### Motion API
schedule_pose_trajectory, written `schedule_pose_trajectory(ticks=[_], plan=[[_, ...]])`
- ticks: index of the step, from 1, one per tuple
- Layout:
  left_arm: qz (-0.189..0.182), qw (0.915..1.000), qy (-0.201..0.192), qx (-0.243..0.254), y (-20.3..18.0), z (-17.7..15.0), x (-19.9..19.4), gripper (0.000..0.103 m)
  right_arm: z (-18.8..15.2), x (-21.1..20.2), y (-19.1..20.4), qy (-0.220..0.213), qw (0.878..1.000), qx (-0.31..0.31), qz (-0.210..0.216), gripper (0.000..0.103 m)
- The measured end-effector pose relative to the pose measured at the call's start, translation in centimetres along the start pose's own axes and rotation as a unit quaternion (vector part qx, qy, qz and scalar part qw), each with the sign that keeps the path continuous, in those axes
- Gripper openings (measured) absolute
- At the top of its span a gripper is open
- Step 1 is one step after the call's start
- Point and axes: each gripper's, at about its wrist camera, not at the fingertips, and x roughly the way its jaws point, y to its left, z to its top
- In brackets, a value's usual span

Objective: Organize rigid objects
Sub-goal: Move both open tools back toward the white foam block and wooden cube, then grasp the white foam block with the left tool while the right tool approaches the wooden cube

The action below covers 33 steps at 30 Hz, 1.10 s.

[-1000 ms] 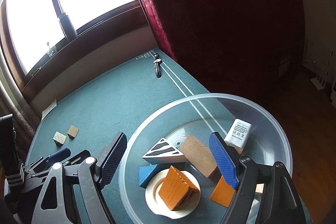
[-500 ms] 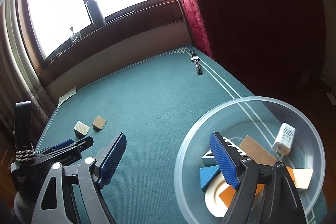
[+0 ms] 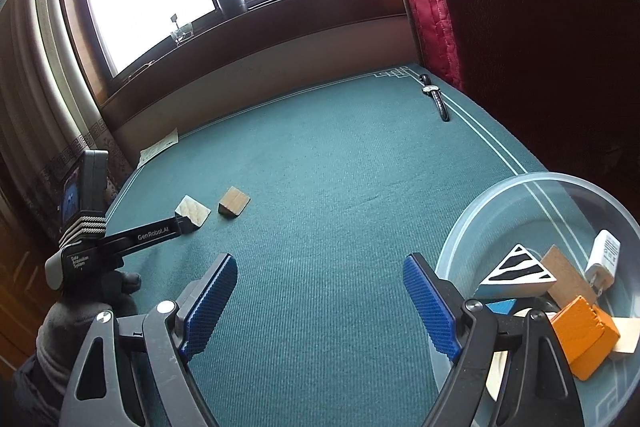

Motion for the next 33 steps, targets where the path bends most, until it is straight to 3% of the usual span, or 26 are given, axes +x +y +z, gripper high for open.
schedule_pose_trajectory(ticks=[13,23,30,33], plan=[[0.041,0.9974,0.0,-0.06,-1.1,2.9,3.1,0.072,-0.9,1.7,1.0,0.027,0.999,-0.002,0.019,0.088],[0.047,0.9982,-0.009,-0.036,0.8,1.4,2.3,0.078,-1.3,2.4,1.2,0.04,0.999,0.0,0.025,0.088],[0.041,0.9987,-0.012,-0.029,2.7,0.1,1.1,0.078,-1.7,2.6,1.6,0.048,0.998,-0.005,0.028,0.088],[0.035,0.999,-0.017,-0.022,2.5,0.1,1.1,0.072,-1.8,2.7,2.0,0.051,0.998,-0.012,0.029,0.088]])
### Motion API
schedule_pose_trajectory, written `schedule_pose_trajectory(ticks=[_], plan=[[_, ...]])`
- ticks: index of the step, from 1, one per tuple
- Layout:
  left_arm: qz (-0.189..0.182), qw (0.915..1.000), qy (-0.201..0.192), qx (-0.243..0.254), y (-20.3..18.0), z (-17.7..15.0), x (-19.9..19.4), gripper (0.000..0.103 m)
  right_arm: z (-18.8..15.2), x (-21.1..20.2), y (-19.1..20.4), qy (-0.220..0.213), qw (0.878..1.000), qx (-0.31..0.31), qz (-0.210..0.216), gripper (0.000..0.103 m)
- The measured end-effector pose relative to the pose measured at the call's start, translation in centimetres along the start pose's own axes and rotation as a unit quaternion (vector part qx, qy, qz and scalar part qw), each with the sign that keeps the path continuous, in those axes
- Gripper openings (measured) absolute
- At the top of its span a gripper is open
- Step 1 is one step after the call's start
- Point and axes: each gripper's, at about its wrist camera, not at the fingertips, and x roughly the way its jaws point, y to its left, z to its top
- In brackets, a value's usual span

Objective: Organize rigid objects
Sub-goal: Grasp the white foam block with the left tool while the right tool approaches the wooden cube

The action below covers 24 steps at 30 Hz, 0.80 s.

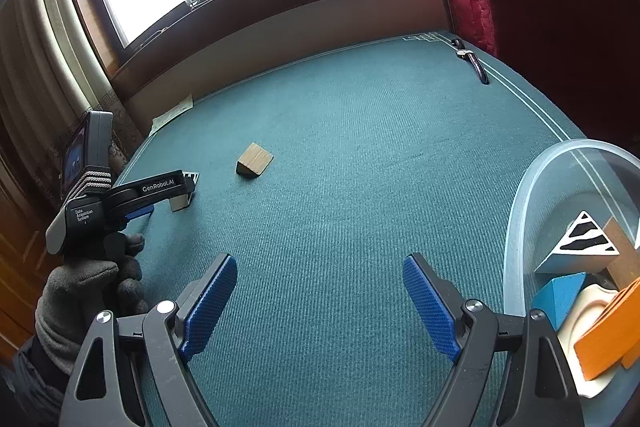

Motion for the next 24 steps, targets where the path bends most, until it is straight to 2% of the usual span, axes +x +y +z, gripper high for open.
schedule_pose_trajectory(ticks=[7,17,24], plan=[[-0.029,0.9991,-0.015,0.026,-0.8,-0.1,-0.2,0.031,0.2,0.7,0.6,0.015,1.0,-0.016,-0.006,0.088],[-0.052,0.9974,-0.041,0.027,-0.5,-0.4,-2.1,0.031,2.2,3.3,3.1,0.04,0.997,-0.062,-0.009,0.088],[-0.058,0.9967,-0.054,0.018,0.1,-0.6,-3.2,0.031,4.1,7.0,4.9,0.052,0.994,-0.094,-0.036,0.088]])
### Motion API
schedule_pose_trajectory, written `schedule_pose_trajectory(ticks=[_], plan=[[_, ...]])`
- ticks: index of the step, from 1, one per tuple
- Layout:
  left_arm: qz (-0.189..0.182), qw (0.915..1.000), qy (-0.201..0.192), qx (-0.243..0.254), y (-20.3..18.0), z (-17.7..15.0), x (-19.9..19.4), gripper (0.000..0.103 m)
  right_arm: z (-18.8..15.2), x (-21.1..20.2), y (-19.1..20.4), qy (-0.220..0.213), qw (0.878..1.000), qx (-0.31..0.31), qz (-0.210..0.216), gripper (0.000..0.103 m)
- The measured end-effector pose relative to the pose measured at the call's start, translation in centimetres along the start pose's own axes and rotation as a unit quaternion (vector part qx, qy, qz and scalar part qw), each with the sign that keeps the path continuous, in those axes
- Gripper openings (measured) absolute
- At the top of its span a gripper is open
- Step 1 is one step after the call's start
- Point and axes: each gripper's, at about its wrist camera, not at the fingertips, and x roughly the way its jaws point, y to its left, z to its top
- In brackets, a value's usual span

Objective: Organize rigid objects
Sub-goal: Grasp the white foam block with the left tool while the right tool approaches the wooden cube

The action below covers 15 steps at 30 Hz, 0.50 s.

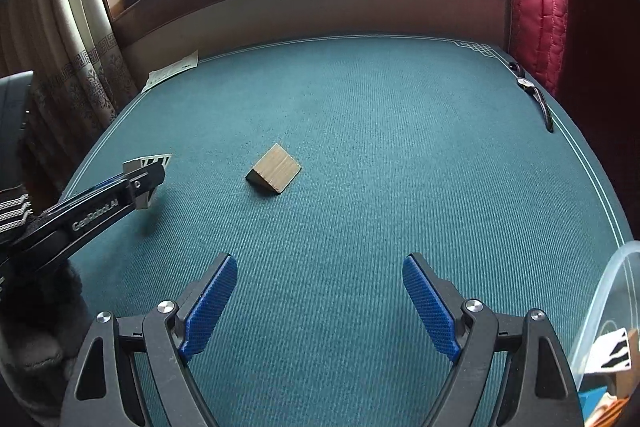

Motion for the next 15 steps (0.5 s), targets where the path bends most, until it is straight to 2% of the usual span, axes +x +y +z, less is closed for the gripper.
schedule_pose_trajectory(ticks=[8,11,15], plan=[[0.002,0.9998,0.002,-0.021,1.0,0.2,-0.3,0.031,2.8,3.6,2.0,0.012,0.999,-0.047,-0.018,0.082],[0.001,0.9997,0.003,-0.025,1.2,0.3,-0.4,0.031,3.7,5.0,2.3,0.024,0.998,-0.055,-0.023,0.075],[-0.001,0.9996,0.002,-0.028,1.4,0.3,-0.5,0.031,4.5,5.7,2.9,0.019,0.997,-0.075,-0.028,0.071]])
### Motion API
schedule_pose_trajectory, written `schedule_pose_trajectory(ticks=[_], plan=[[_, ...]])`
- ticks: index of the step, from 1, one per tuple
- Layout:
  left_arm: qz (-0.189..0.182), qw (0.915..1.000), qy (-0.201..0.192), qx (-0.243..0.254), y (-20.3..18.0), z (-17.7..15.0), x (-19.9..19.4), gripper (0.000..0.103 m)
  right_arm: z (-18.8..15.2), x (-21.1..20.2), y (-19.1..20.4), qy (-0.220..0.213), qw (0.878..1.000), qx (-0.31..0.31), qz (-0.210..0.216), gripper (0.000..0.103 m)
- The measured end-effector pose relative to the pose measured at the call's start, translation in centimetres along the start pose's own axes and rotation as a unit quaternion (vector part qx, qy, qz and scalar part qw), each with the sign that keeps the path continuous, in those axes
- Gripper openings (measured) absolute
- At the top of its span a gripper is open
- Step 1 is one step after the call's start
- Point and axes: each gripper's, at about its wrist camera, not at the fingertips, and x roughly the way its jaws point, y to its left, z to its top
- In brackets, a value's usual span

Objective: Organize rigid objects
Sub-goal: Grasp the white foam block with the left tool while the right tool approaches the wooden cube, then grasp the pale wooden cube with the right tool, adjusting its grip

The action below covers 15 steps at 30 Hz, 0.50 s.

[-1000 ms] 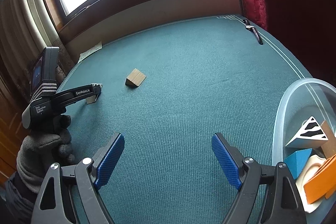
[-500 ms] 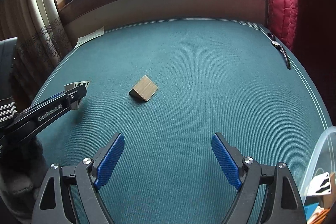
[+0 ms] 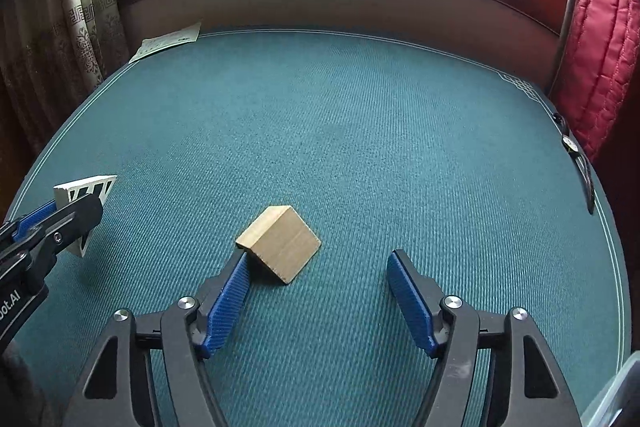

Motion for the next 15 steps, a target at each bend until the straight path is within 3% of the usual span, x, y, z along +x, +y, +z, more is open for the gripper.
schedule_pose_trajectory(ticks=[4,9,15], plan=[[-0.001,1.0,0.0,0.001,-0.1,-0.1,0.0,0.031,0.8,0.4,0.5,-0.007,1.0,-0.013,-0.009,0.067],[-0.003,1.0,0.002,0.002,-0.1,-0.1,0.1,0.031,1.2,0.5,1.0,-0.007,1.0,-0.016,0.002,0.048],[-0.006,1.0,0.003,0.002,-0.4,-0.3,0.1,0.031,1.1,0.2,1.4,-0.004,1.0,-0.014,0.01,0.035]])
